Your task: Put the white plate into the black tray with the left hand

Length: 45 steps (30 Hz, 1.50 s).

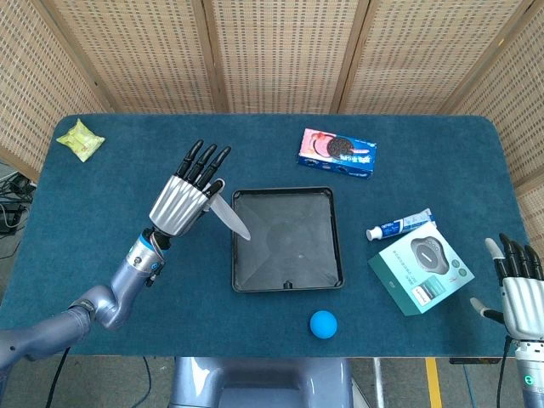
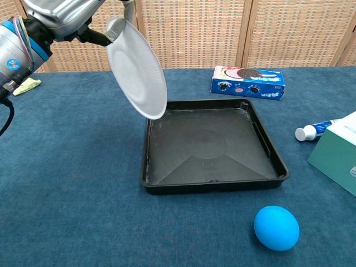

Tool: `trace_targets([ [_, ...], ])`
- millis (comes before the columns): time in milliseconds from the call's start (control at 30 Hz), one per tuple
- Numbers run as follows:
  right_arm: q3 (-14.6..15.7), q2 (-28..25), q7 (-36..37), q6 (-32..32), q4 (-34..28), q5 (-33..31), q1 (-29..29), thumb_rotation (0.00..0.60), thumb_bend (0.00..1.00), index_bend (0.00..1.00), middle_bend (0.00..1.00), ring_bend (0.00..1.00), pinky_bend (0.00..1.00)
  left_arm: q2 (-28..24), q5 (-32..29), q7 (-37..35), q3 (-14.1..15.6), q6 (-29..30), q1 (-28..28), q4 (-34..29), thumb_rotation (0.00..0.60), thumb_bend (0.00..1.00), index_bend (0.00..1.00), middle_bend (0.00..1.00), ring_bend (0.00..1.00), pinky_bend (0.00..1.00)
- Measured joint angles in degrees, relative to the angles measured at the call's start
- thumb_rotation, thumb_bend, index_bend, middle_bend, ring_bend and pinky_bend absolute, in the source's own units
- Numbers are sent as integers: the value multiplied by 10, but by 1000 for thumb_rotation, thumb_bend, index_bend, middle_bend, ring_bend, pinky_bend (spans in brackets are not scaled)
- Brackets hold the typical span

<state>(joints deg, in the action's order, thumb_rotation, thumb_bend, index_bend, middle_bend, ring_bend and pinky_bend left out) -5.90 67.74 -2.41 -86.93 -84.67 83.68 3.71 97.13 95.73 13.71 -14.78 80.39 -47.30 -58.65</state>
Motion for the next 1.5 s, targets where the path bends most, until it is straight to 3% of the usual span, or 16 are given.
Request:
trace_targets([
  [600, -1, 5, -4, 6, 8, -8, 0, 600, 169, 57, 0, 0, 0, 70, -11, -72, -23, 59, -49, 127, 600, 563, 739, 0, 0, 0],
  [1500, -10, 8, 4, 21, 26, -33, 2, 600, 169, 57, 0, 0, 0, 156, -33, -101, -18, 13, -155, 247, 600, 557, 745, 0, 0, 0],
])
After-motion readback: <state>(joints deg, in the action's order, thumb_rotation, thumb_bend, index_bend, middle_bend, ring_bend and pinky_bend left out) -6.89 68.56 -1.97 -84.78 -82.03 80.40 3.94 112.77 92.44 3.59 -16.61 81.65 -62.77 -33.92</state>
